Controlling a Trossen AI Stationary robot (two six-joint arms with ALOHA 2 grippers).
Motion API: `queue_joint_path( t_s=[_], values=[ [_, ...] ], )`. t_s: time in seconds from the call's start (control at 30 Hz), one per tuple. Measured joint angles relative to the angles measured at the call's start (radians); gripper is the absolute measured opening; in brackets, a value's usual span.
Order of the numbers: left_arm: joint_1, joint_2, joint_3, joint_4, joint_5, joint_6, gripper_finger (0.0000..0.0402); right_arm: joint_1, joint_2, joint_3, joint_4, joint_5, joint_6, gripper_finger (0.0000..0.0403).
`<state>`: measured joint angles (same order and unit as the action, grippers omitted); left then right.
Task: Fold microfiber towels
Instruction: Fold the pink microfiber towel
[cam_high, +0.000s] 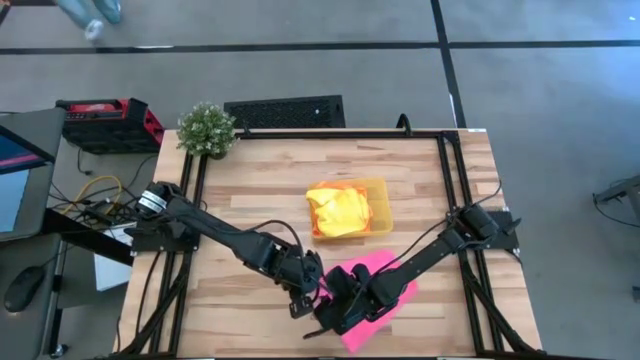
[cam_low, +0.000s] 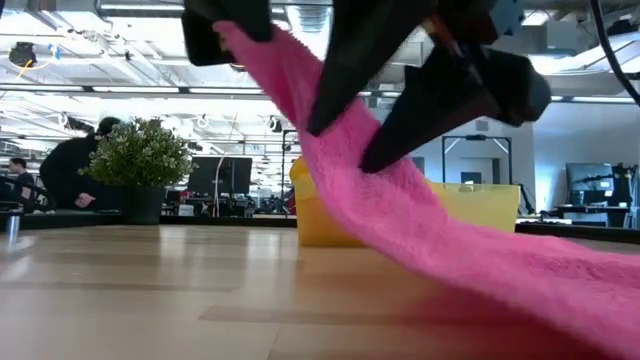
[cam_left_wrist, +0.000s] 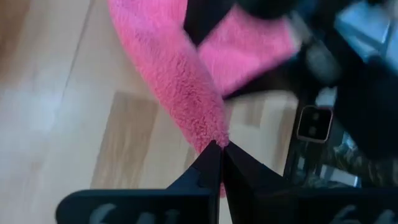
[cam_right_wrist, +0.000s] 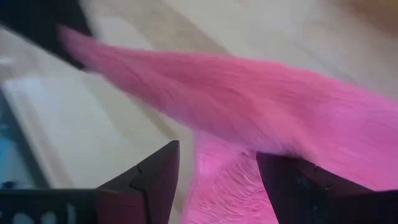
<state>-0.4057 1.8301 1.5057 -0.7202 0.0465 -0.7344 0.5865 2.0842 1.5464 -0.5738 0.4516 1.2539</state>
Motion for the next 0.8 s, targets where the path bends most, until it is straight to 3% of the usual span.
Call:
queue_joint_path(
  t_s=[0.33, 0.47, 0.63, 0.8],
  values=[
    [0.001, 0.000, 0.047, -0.163, 0.054, -0.022, 0.0000, 0.007, -0.001, 0.016, -0.151, -0.018, 0.126, 0.0229],
    [0.001, 0.001, 0.075, -0.245, 0.020, -0.014, 0.0000, 0.027, -0.001, 0.016, -0.120, -0.065, 0.069, 0.0216],
    [0.004, 0.001, 0.102, -0.300, -0.032, 0.012, 0.0000, 0.065, -0.001, 0.016, -0.019, -0.266, -0.108, 0.0209],
    [0.002, 0.001, 0.102, -0.306, -0.032, 0.021, 0.0000, 0.068, -0.001, 0.016, 0.026, -0.453, -0.152, 0.0207]
  ],
)
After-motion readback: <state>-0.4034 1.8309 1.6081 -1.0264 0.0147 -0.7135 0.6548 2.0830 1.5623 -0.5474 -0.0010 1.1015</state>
